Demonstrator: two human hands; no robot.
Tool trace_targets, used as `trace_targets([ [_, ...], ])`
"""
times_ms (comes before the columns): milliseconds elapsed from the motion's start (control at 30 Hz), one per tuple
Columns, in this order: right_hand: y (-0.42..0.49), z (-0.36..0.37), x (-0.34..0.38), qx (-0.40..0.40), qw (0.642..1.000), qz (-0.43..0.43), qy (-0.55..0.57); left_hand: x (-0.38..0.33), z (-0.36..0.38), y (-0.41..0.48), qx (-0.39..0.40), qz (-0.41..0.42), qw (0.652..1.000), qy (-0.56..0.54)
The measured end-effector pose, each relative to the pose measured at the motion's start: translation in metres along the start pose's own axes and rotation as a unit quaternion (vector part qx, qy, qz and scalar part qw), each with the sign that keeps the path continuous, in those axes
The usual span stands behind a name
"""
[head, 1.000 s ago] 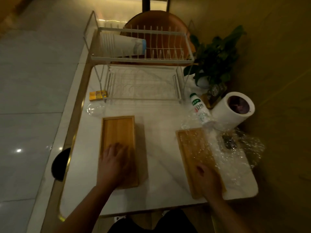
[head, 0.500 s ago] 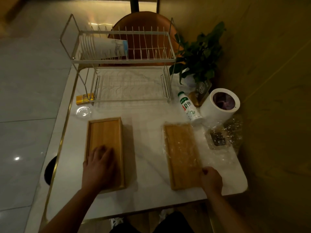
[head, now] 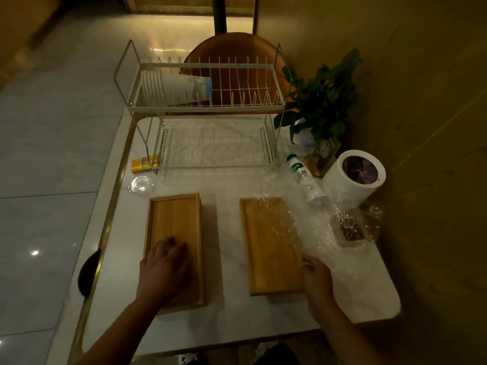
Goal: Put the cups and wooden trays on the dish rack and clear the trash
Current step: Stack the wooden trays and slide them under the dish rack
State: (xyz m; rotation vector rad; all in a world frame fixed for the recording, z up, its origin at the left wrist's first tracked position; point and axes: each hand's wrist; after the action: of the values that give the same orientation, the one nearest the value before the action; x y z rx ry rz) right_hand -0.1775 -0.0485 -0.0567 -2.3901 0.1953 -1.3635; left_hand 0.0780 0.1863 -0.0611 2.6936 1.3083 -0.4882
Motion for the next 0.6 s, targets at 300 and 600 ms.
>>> trace_targets([
  [300, -0.062, 0.038, 0.062, 0.3, 0.856, 0.31, 0.285, -0.01, -0.013, 0.002, -0.021, -0.067, 0.99, -0.119],
  [600, -0.117, 0.075, 0.095, 0.43, 0.8, 0.304, 0.288, -0.071, -0.065, 0.002, 0.003, -0.309, 0.667, -0.678],
])
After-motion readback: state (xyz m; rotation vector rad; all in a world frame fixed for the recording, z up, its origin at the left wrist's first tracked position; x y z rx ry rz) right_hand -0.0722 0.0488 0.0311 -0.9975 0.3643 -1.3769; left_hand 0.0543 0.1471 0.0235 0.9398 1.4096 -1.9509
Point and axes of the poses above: each hand's wrist, its own y-axis towards the middle knuckle, its own z-axis out of the palm, x = y × z, and after that the axes turned 12 degrees about -x, right-handed
